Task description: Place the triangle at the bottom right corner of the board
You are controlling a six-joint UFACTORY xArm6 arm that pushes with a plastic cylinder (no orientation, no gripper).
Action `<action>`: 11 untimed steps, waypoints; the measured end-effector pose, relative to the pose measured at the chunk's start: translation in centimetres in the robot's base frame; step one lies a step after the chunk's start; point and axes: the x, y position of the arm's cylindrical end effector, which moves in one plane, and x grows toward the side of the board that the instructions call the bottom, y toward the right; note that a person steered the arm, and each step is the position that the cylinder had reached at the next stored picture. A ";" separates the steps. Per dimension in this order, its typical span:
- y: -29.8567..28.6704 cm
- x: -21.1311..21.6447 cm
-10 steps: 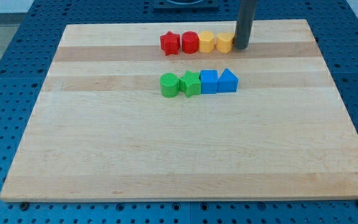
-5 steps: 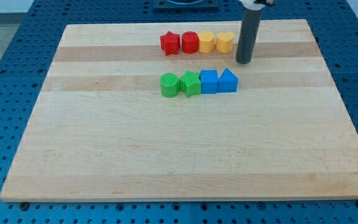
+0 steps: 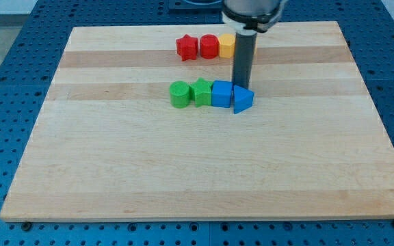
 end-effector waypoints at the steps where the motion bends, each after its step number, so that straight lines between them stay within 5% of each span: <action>1: -1.6 0.8; 8: 6.4 17.6; 11: 11.3 18.7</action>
